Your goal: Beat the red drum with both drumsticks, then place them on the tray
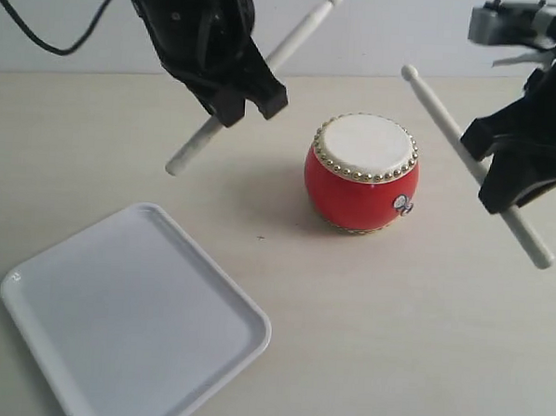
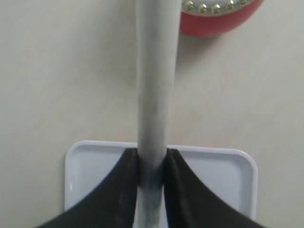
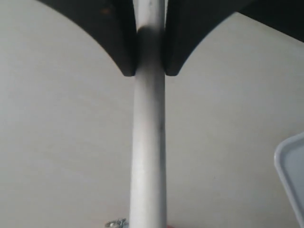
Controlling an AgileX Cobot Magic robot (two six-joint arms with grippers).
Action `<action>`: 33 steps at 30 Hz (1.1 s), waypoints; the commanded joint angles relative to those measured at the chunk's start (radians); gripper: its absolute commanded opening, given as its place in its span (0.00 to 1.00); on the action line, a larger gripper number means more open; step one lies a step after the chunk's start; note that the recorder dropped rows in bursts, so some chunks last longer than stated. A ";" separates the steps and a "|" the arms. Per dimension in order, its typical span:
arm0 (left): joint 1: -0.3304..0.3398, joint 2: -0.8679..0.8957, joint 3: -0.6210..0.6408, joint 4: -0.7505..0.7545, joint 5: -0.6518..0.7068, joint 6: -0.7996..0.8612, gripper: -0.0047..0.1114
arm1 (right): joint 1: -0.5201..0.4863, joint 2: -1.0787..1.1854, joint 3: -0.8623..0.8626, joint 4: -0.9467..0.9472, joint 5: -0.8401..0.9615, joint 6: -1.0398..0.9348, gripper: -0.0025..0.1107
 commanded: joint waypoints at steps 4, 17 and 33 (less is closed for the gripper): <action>0.017 -0.030 0.004 -0.070 0.005 -0.019 0.04 | -0.005 0.239 0.046 0.005 -0.004 -0.016 0.02; 0.016 0.091 0.024 -0.193 0.005 0.058 0.04 | -0.005 -0.075 -0.034 0.032 -0.004 -0.050 0.02; 0.016 0.209 0.024 -0.224 0.005 0.059 0.04 | -0.005 -0.191 0.070 0.017 -0.004 -0.050 0.02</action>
